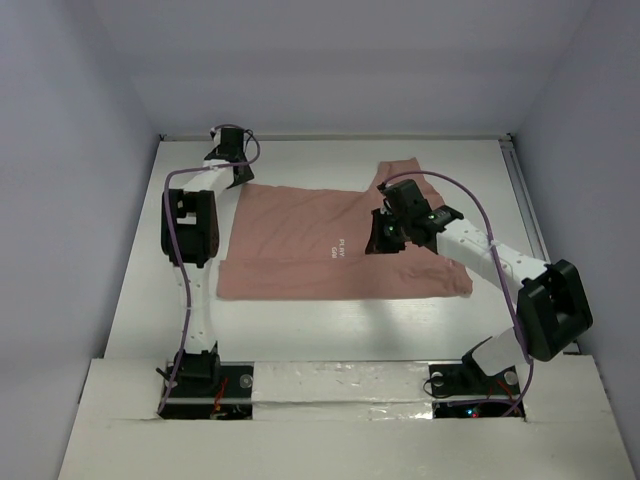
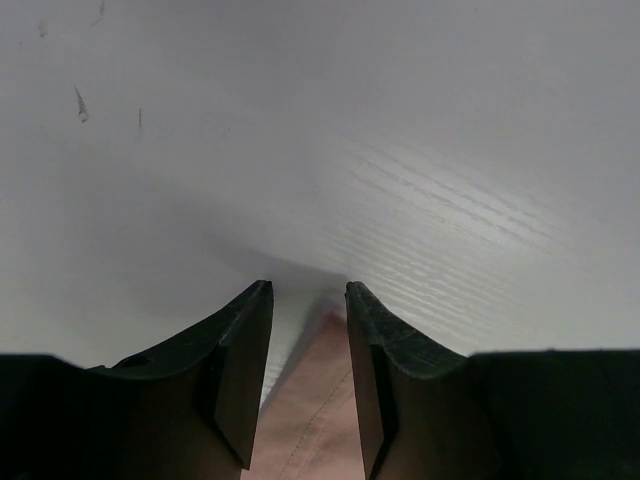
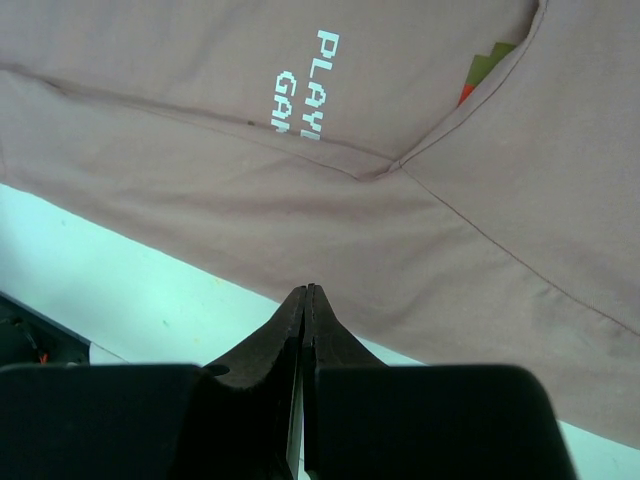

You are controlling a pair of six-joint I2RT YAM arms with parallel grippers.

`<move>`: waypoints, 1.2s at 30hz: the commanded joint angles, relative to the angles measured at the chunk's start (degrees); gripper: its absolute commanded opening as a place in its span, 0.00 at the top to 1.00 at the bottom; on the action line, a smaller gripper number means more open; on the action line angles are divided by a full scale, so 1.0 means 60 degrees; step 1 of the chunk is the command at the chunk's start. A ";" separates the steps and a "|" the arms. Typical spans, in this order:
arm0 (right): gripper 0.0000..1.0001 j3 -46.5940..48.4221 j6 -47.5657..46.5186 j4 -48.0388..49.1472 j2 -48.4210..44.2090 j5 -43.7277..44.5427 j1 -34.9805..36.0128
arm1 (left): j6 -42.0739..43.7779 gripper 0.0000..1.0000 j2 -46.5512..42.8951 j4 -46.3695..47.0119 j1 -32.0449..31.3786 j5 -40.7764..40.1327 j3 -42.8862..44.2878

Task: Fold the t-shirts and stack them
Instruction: Fold the tshirt

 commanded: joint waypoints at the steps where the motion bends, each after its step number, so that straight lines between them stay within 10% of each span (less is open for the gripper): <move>1: 0.95 0.0039 0.0034 0.0327 0.0055 -0.0165 -0.0018 | 0.0111 0.67 0.0044 -0.0375 -0.0076 -0.0018 0.0245; 27: 0.94 0.1824 -0.0040 0.0444 0.0890 0.0349 -0.0734 | -0.0006 0.84 -0.0174 -0.0317 -0.0340 -0.0091 -0.0295; 36: 0.61 0.4168 0.0209 0.1424 0.2938 0.1006 -0.3296 | -0.0123 1.00 -0.0335 -0.0522 -0.0340 -0.0267 -0.0207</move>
